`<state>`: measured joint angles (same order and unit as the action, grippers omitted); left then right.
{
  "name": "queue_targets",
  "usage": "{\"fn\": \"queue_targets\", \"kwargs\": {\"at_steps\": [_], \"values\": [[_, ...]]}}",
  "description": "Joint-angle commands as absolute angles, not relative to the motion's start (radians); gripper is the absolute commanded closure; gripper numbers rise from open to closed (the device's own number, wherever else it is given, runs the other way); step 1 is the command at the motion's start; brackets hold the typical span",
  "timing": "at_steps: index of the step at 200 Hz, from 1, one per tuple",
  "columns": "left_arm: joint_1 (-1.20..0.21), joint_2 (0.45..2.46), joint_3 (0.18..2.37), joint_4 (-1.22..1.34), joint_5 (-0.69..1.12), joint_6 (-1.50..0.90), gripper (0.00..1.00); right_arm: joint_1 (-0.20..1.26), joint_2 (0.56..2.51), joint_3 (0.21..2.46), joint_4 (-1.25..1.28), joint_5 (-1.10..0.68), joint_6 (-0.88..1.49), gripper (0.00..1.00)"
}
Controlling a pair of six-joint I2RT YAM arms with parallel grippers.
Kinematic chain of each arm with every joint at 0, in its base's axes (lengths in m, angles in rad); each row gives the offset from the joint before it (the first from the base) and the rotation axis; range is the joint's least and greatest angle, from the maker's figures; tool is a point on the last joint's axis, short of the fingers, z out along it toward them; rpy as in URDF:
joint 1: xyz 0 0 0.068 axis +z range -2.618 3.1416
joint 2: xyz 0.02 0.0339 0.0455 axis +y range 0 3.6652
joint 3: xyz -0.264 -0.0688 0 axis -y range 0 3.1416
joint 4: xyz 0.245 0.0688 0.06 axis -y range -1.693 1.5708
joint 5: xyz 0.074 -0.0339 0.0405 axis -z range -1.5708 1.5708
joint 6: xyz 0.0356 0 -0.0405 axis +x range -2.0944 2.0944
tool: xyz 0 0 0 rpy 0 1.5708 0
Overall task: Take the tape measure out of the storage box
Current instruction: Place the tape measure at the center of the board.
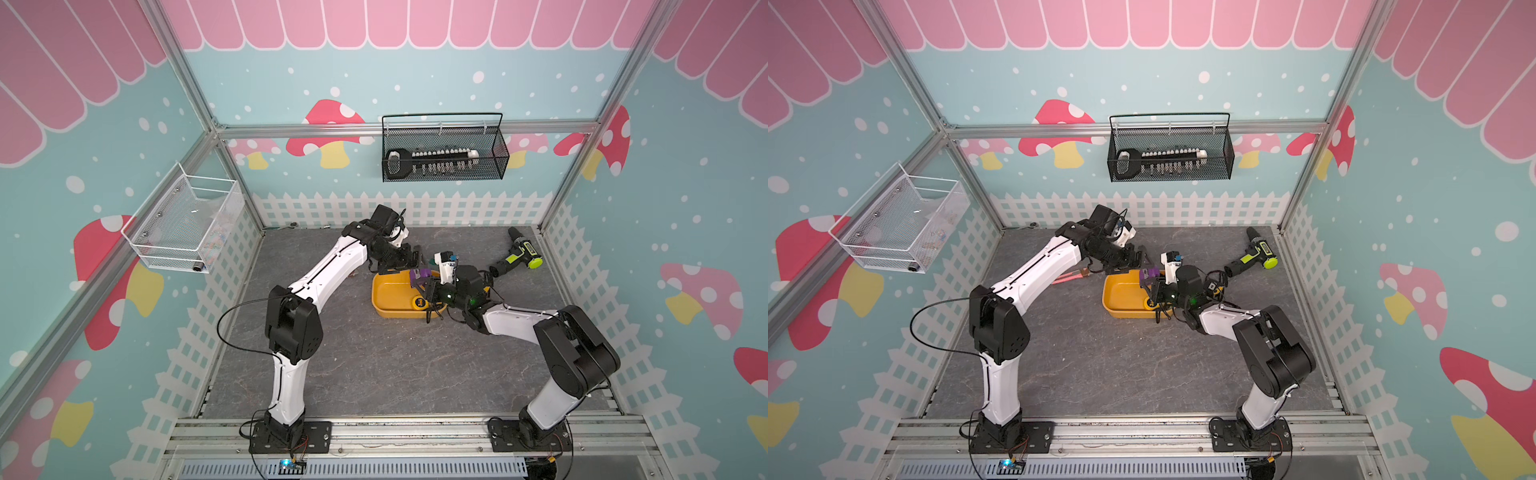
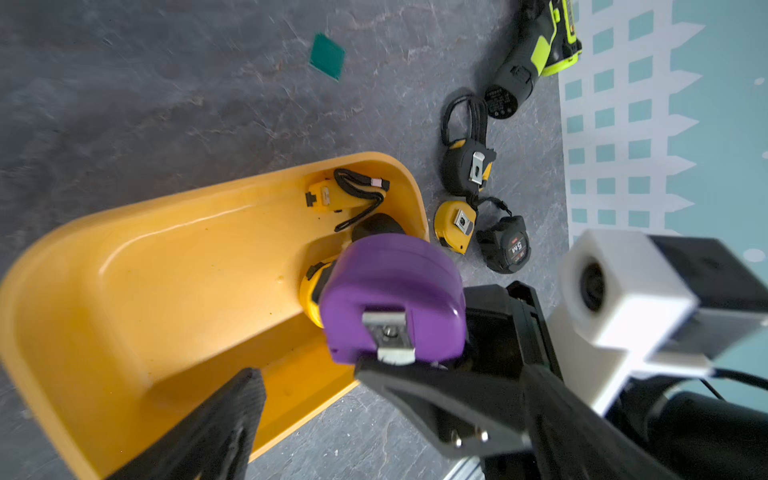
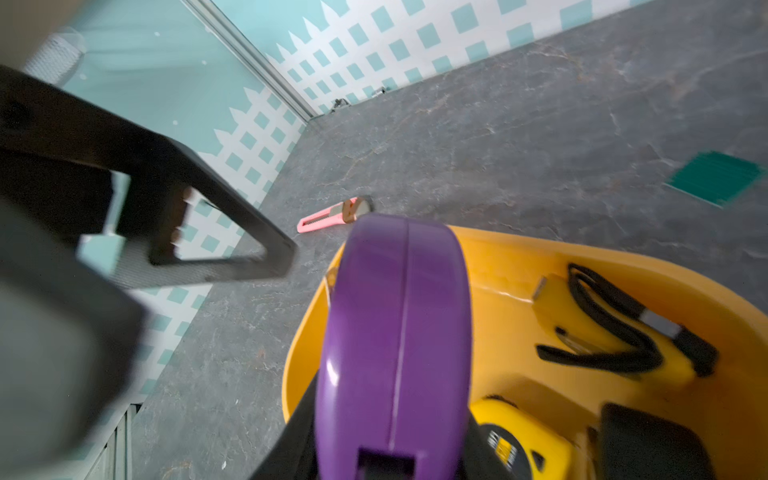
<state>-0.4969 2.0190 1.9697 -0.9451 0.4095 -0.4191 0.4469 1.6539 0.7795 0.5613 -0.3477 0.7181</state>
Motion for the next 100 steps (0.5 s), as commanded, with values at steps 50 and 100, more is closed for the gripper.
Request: {"fn": "queue_targets", "kwargs": {"at_steps": [50,100], "values": [[-0.611,2.101,1.990,-1.056,0.098,-0.213,0.01,0.037,1.335,0.773,-0.053,-0.532,0.575,0.85],[-0.657,2.243,2.086,-1.060,0.057,-0.199,0.01,-0.015,1.374,0.772,-0.304,-0.711,0.473,0.83]]}}
